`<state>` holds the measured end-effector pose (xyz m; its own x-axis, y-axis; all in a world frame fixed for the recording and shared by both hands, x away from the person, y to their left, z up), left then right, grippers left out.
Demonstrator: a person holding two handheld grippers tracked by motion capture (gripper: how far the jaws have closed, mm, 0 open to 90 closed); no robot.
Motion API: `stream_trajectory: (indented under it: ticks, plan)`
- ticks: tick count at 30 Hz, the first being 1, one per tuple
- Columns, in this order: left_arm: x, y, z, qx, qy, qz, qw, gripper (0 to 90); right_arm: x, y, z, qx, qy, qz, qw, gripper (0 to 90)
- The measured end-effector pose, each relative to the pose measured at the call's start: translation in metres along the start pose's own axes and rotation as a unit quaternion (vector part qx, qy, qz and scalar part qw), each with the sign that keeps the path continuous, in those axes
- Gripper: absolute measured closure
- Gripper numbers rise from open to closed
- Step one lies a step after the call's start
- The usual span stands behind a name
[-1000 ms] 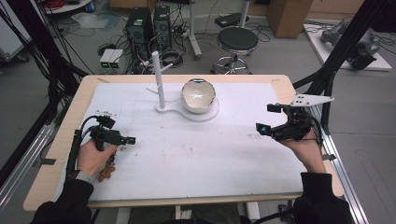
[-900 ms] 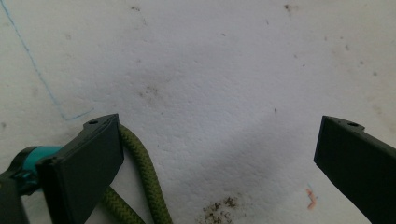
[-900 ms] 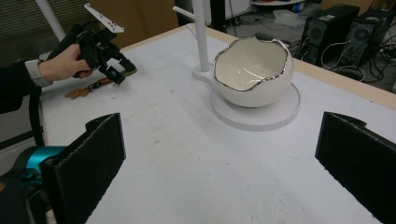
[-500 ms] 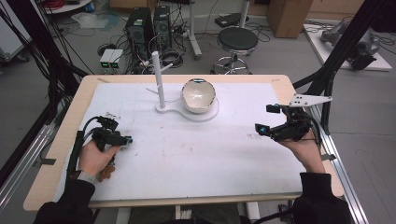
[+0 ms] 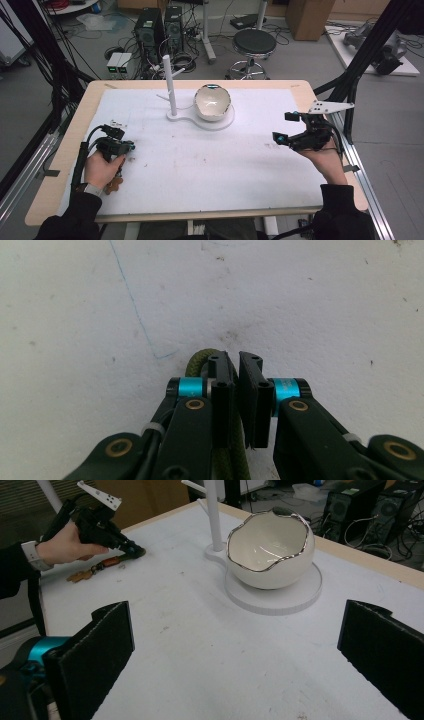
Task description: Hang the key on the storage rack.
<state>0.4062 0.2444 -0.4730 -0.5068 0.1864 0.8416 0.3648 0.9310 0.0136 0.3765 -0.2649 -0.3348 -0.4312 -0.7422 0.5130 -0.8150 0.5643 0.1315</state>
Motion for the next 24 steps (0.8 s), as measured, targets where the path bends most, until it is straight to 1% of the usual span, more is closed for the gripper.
stream_trajectory:
  ticks: [2, 4, 5, 6, 7, 8, 9, 10, 11, 12, 13, 15, 16, 19, 21, 22, 24]
  plan:
    - [0.001, 0.001, -0.001, 0.000, -0.002, 0.002, 1.0000, 83.9, -0.001, 0.000, 0.000, -0.002, 0.001, -0.001, 1.0000, 0.8]
    - [0.008, 0.002, -0.004, 0.010, -0.014, 0.011, 0.9998, 84.0, -0.001, 0.001, 0.000, -0.001, 0.000, -0.001, 1.0000, 0.8]
    - [0.013, 0.002, -0.007, 0.015, -0.029, 0.020, 0.9993, 84.1, 0.000, 0.000, 0.000, -0.001, 0.000, -0.001, 1.0000, 0.8]
    - [0.028, 0.002, -0.013, 0.014, -0.046, 0.022, 0.9986, 84.1, 0.000, 0.000, 0.000, 0.000, -0.001, -0.001, 1.0000, 0.8]
    - [0.028, 0.002, -0.013, 0.014, -0.046, 0.022, 0.9986, 84.1, 0.000, -0.001, 0.000, -0.001, 0.000, 0.000, 1.0000, 0.8]
    - [0.037, 0.002, -0.017, 0.017, -0.057, 0.021, 0.9980, 84.1, 0.000, -0.001, 0.000, -0.002, 0.000, 0.000, 1.0000, 0.8]
    - [0.047, 0.002, -0.021, 0.019, -0.076, 0.024, 0.9967, 84.2, -0.001, -0.001, 0.000, 0.000, -0.001, 0.000, 1.0000, 0.8]
    - [0.058, 0.002, -0.025, 0.018, -0.096, 0.028, 0.9949, 84.2, -0.001, 0.000, 0.000, -0.002, 0.001, 0.000, 1.0000, 0.8]
    - [0.069, 0.002, -0.029, 0.020, -0.117, 0.029, 0.9925, 84.3, -0.001, -0.001, 0.000, 0.000, 0.002, 0.002, 1.0000, 0.8]
    - [0.079, 0.002, -0.032, 0.018, -0.134, 0.030, 0.9904, 84.3, -0.001, -0.001, 0.000, 0.000, 0.002, 0.002, 1.0000, 0.8]
    - [0.088, 0.001, -0.035, 0.019, -0.148, 0.039, 0.9880, 84.3, -0.002, 0.000, 0.000, -0.001, 0.003, 0.001, 1.0000, 0.8]
    - [0.102, 0.000, -0.038, 0.018, -0.165, 0.040, 0.9854, 84.3, -0.003, 0.000, 0.001, -0.004, 0.008, 0.004, 1.0000, 0.8]
    - [0.108, 0.000, -0.040, 0.014, -0.172, 0.041, 0.9841, 84.3, -0.004, -0.001, 0.000, -0.003, 0.006, 0.004, 1.0000, 0.8]
    - [0.126, 0.001, -0.043, 0.007, -0.188, 0.040, 0.9813, 84.4, -0.004, -0.001, -0.001, -0.002, 0.005, 0.003, 1.0000, 0.8]
    - [0.137, 0.001, -0.045, 0.009, -0.203, 0.045, 0.9782, 84.3, -0.005, -0.001, -0.001, -0.002, 0.003, 0.002, 1.0000, 0.8]
    - [0.142, 0.001, -0.045, 0.008, -0.209, 0.045, 0.9768, 84.3, -0.005, -0.001, -0.001, -0.002, 0.004, 0.002, 1.0000, 0.8]
    - [0.151, 0.000, -0.047, 0.002, -0.219, 0.047, 0.9746, 84.4, -0.006, -0.002, -0.002, -0.003, 0.003, 0.001, 1.0000, 0.8]
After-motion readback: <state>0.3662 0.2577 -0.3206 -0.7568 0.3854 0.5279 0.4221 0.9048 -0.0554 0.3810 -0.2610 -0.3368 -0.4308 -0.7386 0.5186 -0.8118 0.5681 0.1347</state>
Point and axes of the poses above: each handheld gripper's, and its own axes: x roughly backward along the jaws, z roughly out of its underside, y roughly to its left, the point moved 6 cm from there along -x, roughly forward along the jaws, and after that the axes turned 7 degrees about y, right-handed, at the moved point
